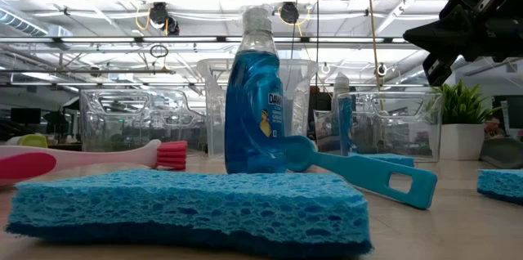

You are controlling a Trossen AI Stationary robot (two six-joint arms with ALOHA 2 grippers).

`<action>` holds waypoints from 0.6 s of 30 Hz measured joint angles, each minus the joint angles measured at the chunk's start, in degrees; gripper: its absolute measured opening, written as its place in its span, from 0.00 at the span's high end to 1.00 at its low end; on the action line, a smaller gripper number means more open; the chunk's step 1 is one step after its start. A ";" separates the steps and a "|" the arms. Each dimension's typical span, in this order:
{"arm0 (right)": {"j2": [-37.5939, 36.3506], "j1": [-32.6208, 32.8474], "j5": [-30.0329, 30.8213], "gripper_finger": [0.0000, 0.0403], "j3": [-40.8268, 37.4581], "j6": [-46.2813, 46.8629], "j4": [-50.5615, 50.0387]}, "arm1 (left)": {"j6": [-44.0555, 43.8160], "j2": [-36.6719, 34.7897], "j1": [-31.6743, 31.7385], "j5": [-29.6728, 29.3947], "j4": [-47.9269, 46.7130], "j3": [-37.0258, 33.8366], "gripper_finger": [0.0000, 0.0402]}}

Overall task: Pick & Place Kitchen Sink Supplies
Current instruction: Put the blue dishwashing liquid bottle into the right transparent bin

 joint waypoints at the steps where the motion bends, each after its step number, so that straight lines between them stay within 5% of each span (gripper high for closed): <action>1: 0.02 0.00 0.00 0.99 0.00 0.00 0.00 | 0.03 0.00 0.00 -0.24 -0.02 0.00 0.03; 18: 0.00 0.00 0.19 0.99 0.00 -0.01 0.00 | -3.97 0.02 0.12 -1.98 5.29 -3.93 0.03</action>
